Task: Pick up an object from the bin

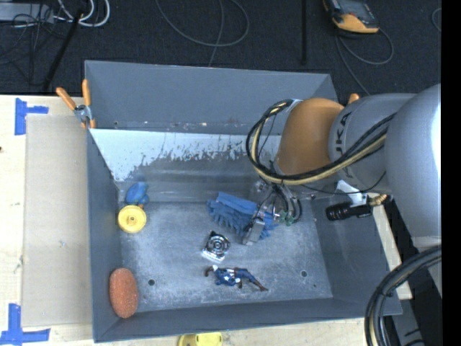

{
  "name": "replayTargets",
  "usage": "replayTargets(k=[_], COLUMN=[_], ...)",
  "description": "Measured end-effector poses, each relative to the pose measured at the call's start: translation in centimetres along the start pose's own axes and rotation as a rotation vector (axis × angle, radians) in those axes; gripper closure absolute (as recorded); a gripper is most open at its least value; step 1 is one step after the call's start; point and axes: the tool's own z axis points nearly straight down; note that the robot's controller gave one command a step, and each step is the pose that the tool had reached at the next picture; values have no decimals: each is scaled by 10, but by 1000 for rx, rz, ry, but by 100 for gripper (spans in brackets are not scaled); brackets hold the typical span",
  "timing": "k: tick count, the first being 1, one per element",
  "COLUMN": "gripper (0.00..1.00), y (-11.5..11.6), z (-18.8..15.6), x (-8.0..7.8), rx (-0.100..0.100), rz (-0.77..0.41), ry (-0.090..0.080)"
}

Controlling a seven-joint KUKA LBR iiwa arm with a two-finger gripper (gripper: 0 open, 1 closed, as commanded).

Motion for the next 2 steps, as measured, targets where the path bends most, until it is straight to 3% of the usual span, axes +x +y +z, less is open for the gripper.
replayTargets(k=[1,2], gripper=[0,100], y=[3,0], z=[3,1], x=[1,0], rx=[0,0], rz=[-191,-1], ry=[2,0])
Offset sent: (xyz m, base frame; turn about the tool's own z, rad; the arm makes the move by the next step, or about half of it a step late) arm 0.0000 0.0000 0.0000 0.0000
